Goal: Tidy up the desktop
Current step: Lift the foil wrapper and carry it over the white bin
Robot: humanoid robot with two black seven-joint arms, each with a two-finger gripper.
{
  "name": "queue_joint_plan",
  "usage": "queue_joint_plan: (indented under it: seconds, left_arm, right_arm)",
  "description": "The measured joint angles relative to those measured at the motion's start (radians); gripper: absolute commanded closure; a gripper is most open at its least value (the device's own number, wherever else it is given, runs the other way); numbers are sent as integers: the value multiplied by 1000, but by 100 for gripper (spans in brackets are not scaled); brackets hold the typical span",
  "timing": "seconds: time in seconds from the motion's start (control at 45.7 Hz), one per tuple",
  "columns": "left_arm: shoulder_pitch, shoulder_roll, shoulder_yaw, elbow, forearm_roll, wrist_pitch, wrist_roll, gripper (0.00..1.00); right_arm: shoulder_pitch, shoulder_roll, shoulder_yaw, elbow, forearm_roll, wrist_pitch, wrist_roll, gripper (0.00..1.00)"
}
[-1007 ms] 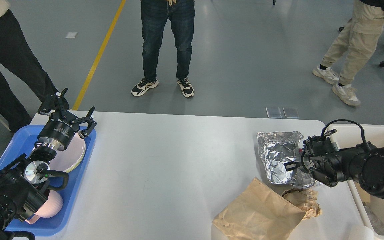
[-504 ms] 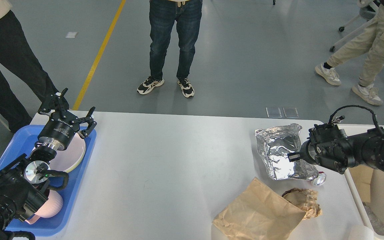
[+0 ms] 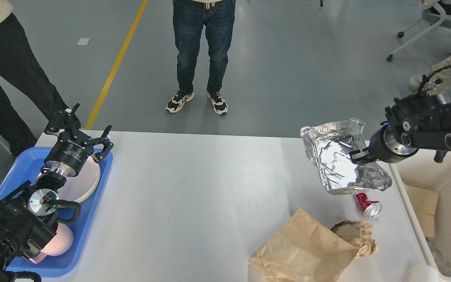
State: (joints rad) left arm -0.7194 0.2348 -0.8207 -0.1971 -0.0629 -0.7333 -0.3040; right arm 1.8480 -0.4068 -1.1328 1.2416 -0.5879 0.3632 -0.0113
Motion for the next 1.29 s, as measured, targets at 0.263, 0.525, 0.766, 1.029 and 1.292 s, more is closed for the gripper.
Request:
queue_joint_plan:
  seconds: [0.263, 0.525, 0.766, 1.029, 1.292]
  left_arm:
    - [0, 0, 0, 0, 0, 0, 0, 0]
    - [0, 0, 0, 1, 0, 0, 0, 0]
    - [0, 0, 0, 1, 0, 0, 0, 0]
    - [0, 0, 1, 1, 0, 0, 0, 0]
    - [0, 0, 1, 0, 0, 0, 1, 0]
  right_arm:
    - [333, -62, -115, 222, 1, 108, -1, 100]
    - [750, -140, -159, 273, -6, 479, -8, 100]
    - [904, -136, -267, 257, -43, 569, -9, 100]
    - [901, -182, -357, 151, -136, 550, -7, 100]
    - [772, -360, -368, 64, -386, 436, -8, 100]
